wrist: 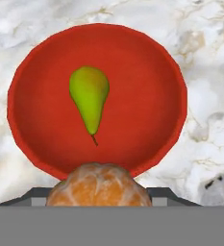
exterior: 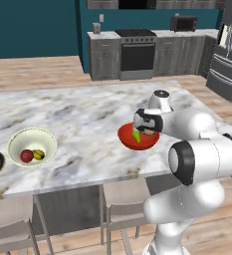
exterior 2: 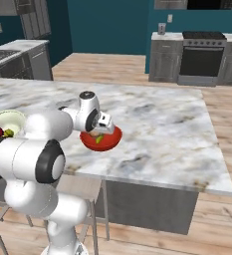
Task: Take the fruits from the plate on the dining counter and place two fruits in each bowl.
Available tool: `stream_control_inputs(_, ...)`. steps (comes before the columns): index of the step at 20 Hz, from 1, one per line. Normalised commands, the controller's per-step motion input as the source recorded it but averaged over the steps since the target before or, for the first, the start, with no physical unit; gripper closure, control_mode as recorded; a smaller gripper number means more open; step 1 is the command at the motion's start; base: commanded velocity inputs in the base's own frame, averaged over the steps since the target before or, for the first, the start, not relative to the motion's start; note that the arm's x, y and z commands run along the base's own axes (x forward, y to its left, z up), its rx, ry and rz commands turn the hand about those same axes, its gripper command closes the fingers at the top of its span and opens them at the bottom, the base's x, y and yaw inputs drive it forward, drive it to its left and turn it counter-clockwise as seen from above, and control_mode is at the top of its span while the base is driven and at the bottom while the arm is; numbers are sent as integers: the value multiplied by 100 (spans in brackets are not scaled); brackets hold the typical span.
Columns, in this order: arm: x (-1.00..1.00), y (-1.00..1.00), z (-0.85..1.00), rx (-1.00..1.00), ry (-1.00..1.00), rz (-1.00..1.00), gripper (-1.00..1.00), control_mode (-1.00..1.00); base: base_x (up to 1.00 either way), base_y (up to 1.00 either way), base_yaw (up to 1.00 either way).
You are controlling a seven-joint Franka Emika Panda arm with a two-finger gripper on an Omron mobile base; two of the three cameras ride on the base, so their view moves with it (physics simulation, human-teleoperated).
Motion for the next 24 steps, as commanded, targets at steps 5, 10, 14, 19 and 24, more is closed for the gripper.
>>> stream_control_inputs(5,30,0,-30,0,4,0,100,-100,0,0,0)
stream_control_inputs(10,25,0,-26,0,5,0,100,-100,0,0,0)
stream_control_inputs(14,18,0,-17,0,5,1,100,-100,0,0,0)
stream_control_inputs(19,13,0,-24,0,1,1,100,-100,0,0,0)
stream_control_inputs(24,16,0,-24,0,0,0,100,-100,0,0,0)
